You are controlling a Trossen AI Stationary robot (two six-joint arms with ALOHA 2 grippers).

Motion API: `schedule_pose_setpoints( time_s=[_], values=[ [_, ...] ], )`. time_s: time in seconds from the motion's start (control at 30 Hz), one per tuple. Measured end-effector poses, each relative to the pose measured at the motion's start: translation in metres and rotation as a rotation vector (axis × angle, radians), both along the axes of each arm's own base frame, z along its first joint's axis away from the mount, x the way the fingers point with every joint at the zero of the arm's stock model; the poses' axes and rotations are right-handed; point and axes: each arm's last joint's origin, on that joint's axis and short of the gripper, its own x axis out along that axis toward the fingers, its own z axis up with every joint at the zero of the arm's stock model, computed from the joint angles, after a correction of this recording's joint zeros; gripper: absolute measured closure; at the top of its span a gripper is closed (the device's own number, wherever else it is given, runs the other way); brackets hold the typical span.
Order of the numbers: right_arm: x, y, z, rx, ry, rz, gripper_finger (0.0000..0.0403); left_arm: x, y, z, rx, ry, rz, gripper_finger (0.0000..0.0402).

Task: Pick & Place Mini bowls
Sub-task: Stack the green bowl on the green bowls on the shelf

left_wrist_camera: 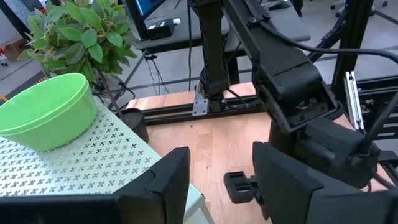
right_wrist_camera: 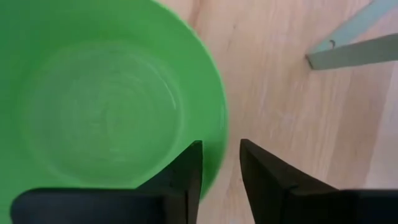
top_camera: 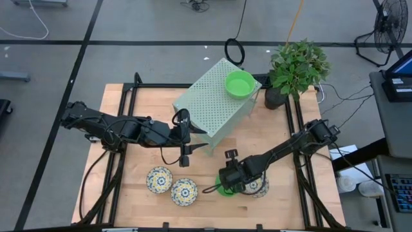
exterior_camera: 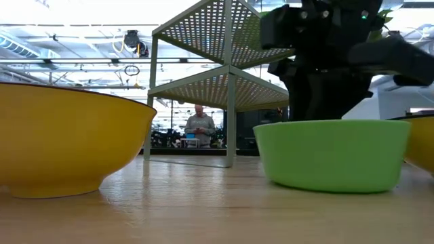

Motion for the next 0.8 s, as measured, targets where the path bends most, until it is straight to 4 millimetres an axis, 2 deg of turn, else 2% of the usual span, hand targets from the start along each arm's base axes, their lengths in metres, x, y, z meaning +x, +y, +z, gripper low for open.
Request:
schedule_pose_setpoints(
  time_s=[0.47,0.8],
  values=[
    [-0.002,-0.039,-0.003,-0.059,0.149,-0.121,0.0309,0.0,0.0,0.0,0.0,0.0,0.0,0.0245],
    [-0.013,-0.052,-0.003,-0.088,0.27,-0.237,0.031,0.0,0.0,0.0,0.0,0.0,0.0,0.0224]
  ],
)
